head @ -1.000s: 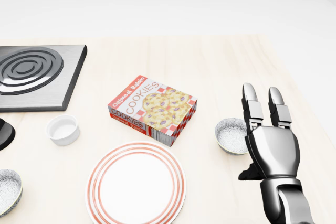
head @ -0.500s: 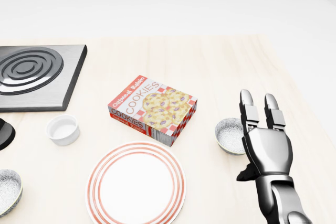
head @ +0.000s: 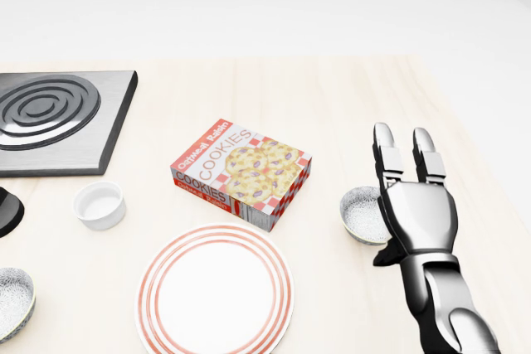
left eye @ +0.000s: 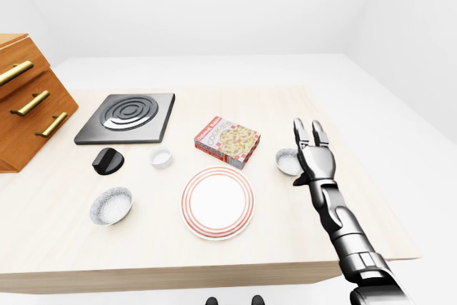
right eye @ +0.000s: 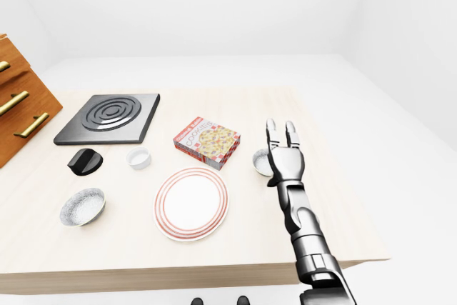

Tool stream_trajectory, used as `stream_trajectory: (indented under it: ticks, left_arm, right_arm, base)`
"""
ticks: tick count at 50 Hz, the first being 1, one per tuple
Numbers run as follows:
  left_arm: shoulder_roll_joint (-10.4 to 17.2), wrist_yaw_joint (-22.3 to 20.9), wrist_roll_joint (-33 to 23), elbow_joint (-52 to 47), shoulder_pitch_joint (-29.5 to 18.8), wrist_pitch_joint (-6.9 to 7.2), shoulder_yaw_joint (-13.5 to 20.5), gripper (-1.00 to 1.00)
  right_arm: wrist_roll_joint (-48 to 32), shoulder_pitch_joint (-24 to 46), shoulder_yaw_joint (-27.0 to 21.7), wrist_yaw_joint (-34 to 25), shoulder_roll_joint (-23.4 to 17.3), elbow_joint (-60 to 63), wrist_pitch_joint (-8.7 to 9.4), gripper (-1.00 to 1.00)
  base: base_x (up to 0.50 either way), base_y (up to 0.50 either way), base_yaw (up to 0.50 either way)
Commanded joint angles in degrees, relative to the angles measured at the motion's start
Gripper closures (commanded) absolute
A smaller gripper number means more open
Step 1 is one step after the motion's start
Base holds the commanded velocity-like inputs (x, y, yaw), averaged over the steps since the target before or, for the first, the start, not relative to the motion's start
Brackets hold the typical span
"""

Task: Pick the akita bowl next to the plate and place it on the plate.

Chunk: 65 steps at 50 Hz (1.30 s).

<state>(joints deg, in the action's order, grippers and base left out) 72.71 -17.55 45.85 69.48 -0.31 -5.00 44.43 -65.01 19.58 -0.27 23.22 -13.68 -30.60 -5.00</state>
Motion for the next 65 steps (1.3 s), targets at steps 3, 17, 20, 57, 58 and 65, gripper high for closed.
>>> stream_trajectory:
  ticks: [3, 17, 20, 57, 58, 65]
  left_arm:
    - [0.1, 0.0, 0.2, 0.1, 0.0, 0.00, -0.1, -1.00]
    - [0.3, 0.1, 0.1, 0.0, 0.0, 0.00, 0.0, -1.00]
    - [0.0, 0.1, 0.1, 0.2, -0.1, 0.00, -0.2, -1.00]
    - [0.4, 0.2, 0.4, 0.2, 0.1, 0.00, -0.3, -1.00]
    - [0.2, 0.3, 0.3, 0.1, 0.0, 0.00, -0.4, -1.00]
    - [0.4, 0.3, 0.3, -0.1, 0.2, 0.00, -0.1, -1.00]
  right_arm:
    - [-1.2, 2.8, 0.7, -0.5, 0.5, -1.0, 0.00, -1.00]
    - [-1.8, 5.7, 1.6, 2.4, 0.5, -8.1, 0.00, -1.00]
    - [-1.8, 6.3, 1.8, 3.6, 0.2, -10.6, 0.00, -1.00]
    - [-0.6, 18.5, 5.6, 6.8, -0.7, -40.0, 0.00, -1.00]
    - [-0.6, 18.7, 5.7, 6.8, -0.6, -40.2, 0.00, -1.00]
    - [-1.0, 19.9, 6.0, 6.8, -0.3, -42.1, 0.00, -1.00]
  base:
    - [0.00, 0.00, 0.00]
    - [0.00, 0.00, 0.00]
    - [0.00, 0.00, 0.00]
    - [0.00, 0.00, 0.00]
    - [0.00, 0.00, 0.00]
    - [0.00, 0.00, 0.00]
